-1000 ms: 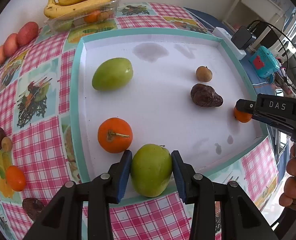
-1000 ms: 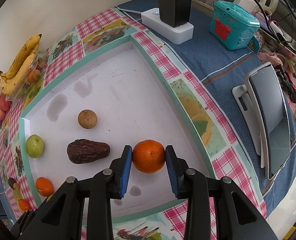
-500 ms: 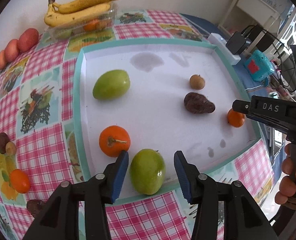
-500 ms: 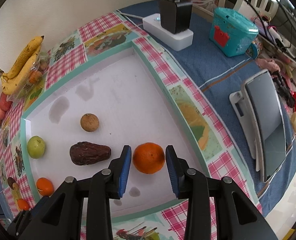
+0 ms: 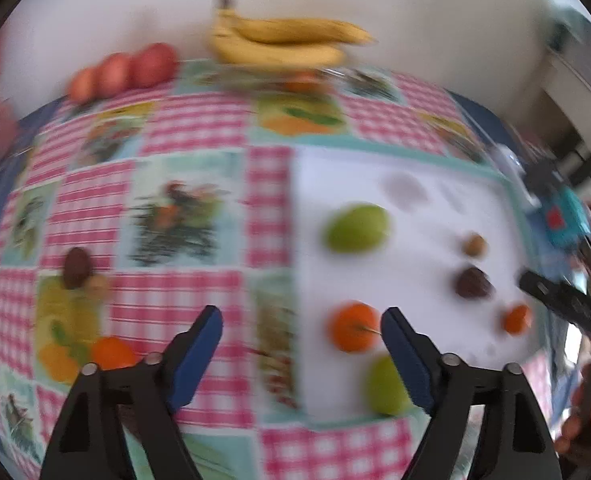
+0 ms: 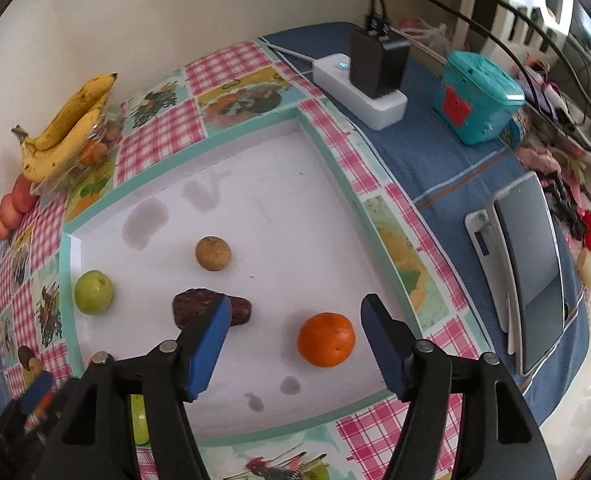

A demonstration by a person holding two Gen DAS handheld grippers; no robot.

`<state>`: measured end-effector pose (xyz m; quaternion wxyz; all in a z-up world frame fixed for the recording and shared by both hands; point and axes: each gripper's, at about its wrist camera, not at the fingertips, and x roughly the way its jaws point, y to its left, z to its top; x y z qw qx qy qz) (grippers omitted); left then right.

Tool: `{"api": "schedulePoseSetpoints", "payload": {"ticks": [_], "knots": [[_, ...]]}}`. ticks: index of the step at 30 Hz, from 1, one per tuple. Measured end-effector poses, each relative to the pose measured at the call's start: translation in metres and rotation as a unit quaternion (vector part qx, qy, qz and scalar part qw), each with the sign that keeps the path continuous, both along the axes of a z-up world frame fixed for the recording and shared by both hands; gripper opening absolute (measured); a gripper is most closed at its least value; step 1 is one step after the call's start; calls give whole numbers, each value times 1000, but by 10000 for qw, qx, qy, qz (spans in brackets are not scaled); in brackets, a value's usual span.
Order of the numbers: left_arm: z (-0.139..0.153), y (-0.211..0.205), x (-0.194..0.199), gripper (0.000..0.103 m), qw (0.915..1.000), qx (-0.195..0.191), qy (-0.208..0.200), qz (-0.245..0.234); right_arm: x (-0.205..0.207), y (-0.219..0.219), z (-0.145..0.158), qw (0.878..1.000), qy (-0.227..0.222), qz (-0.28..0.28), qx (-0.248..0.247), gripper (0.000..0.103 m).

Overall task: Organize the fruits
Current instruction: 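Move both open tools back toward the fruits on the tablecloth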

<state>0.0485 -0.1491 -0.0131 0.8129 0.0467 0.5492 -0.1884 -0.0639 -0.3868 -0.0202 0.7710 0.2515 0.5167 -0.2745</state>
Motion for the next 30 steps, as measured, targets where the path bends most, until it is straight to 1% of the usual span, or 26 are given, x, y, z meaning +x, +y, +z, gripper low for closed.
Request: {"api": "schedulePoseSetpoints", "payload": {"ticks": [1, 2, 3, 5, 8, 10, 12, 14, 16, 19, 24, 27, 30], "knots": [[1, 8, 5, 90, 9999, 67, -54, 149, 2, 3, 2, 10000, -22, 52, -34, 71], [2, 19, 10, 92, 9993, 165, -136, 307, 3, 5, 3, 9999, -41, 93, -48, 74], [3, 26, 14, 92, 9987, 230, -201, 408, 5, 8, 4, 9999, -58, 138, -56, 80], [7, 46, 21, 94, 9966, 384, -369, 634, 9, 14, 5, 9997, -100, 216, -55, 81], [10, 67, 29, 97, 9939, 488, -490, 864, 15, 24, 4, 9993, -106, 357, 5, 81], [11, 78, 33, 100, 9929, 522, -484, 953, 22, 33, 4, 9986, -107, 512, -15, 82], [12, 90, 37, 101, 9916, 595, -501, 1029, 27, 42, 6, 9978, -151, 639, -28, 87], [15, 100, 38, 102, 9888, 826, -629, 1076, 31, 50, 9, 9969, -279, 735, 41, 89], [18, 108, 38, 102, 9876, 930, -705, 1051, 35, 58, 10, 9957, -409, 809, 185, 89], [22, 121, 40, 102, 9871, 923, -755, 1066, 41, 72, 12, 9942, -437, 954, 239, 89], [35, 142, 39, 102, 9860, 906, -849, 1111, 49, 96, 20, 9916, -446, 1209, 66, 89], [41, 160, 40, 102, 9870, 665, -799, 1223, 55, 109, 26, 9895, -458, 1368, 26, 89], [47, 181, 41, 102, 9856, 485, -791, 1415, 63, 126, 31, 9862, -473, 1587, -35, 89]]}}
